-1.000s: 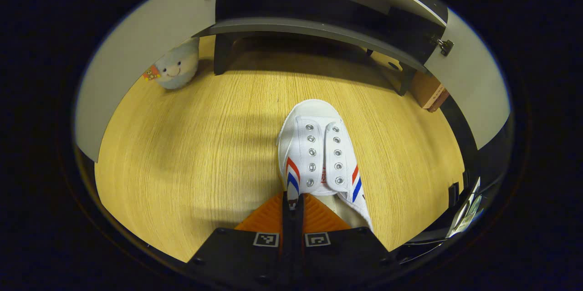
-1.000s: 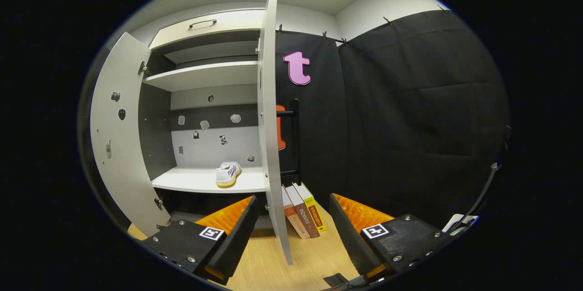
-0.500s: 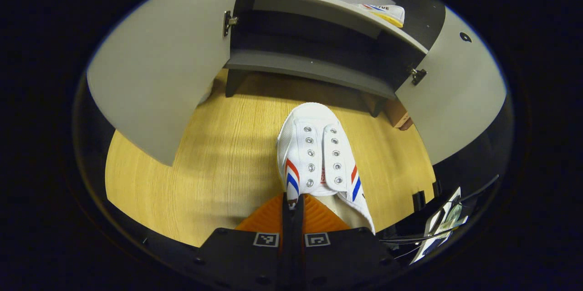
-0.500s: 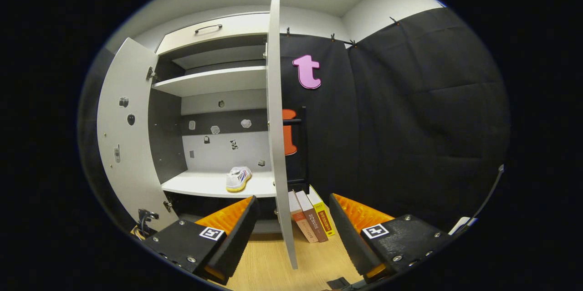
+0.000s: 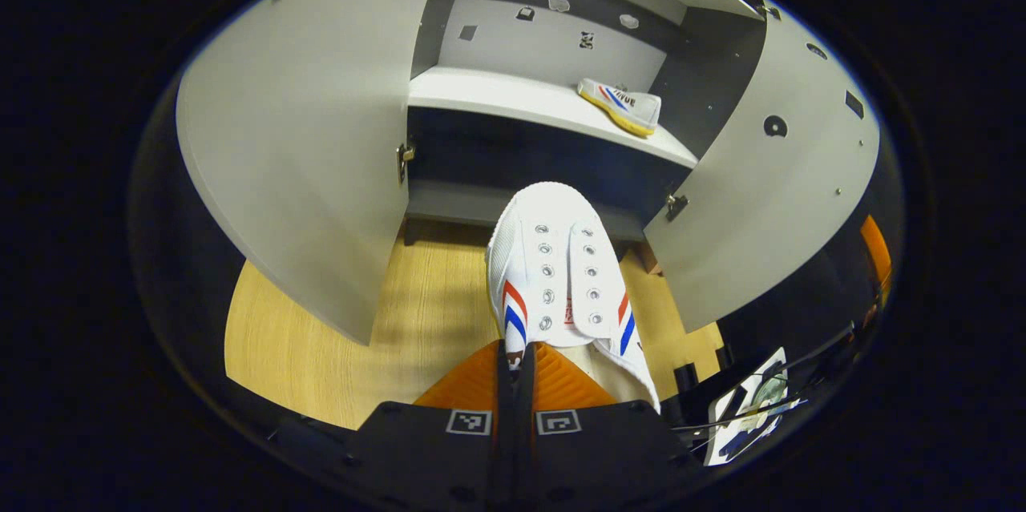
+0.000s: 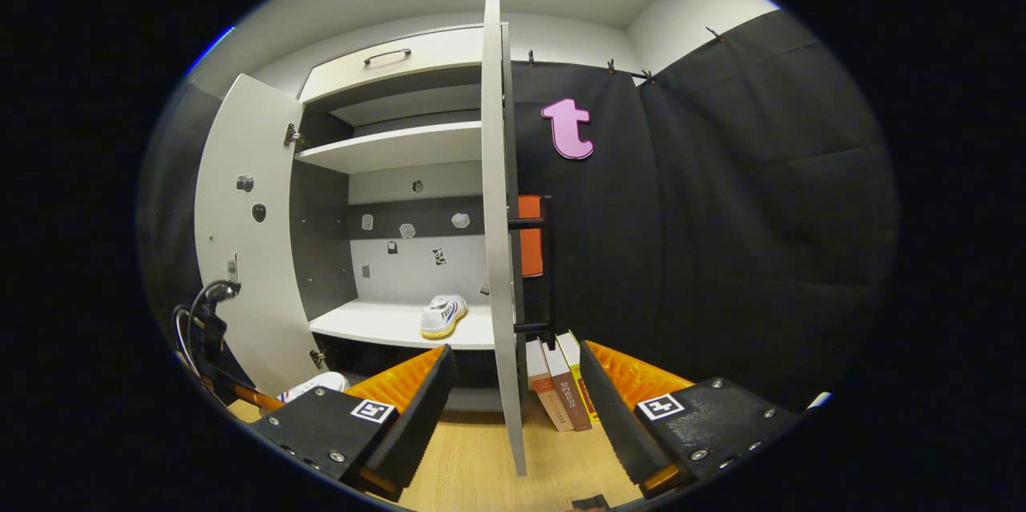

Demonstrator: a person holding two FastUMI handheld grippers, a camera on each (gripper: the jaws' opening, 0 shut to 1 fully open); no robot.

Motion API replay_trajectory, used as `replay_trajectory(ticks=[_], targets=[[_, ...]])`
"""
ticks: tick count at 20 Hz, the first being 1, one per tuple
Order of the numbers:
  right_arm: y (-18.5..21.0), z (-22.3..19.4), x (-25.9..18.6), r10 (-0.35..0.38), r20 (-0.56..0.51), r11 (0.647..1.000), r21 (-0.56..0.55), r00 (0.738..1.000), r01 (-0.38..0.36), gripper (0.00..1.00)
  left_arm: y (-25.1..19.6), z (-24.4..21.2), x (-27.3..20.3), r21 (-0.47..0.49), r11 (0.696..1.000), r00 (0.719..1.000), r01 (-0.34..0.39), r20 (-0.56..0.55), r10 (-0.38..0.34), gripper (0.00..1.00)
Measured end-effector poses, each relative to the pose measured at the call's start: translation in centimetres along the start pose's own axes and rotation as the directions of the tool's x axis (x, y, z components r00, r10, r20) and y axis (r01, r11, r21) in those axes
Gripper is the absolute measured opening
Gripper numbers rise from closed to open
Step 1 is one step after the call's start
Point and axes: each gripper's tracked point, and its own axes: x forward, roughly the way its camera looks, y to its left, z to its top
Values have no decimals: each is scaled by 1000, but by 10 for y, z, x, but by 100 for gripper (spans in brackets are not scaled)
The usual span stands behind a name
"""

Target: Grab one shoe with the right hand and put it into the shoe cabinet, grab the other shoe with the left hand and put it into the shoe cabinet; then close the right door with the right hand and the left door with the left hand.

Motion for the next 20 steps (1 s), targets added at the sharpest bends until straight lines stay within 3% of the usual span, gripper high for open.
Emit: replay_trajectory(ticks=[4,9,15,20], targets=[[-13,-5,5,1,-4,1000,13,1000,-1,94,-15,89,-20,40,999,996,14,87,-18,6],[-33,-7,4,-16,-5,999,35,1000,16,94,-33,180,-13,54,997,986,48,160,-56,6],[-55,-10,1,-60,-14,997,42,998,61,94,-39,272,38,24,999,985,42,168,-45,6],[-64,-15,-3,-82,-30,996,23,996,83,94,-38,315,98,10,999,990,36,135,-37,6]])
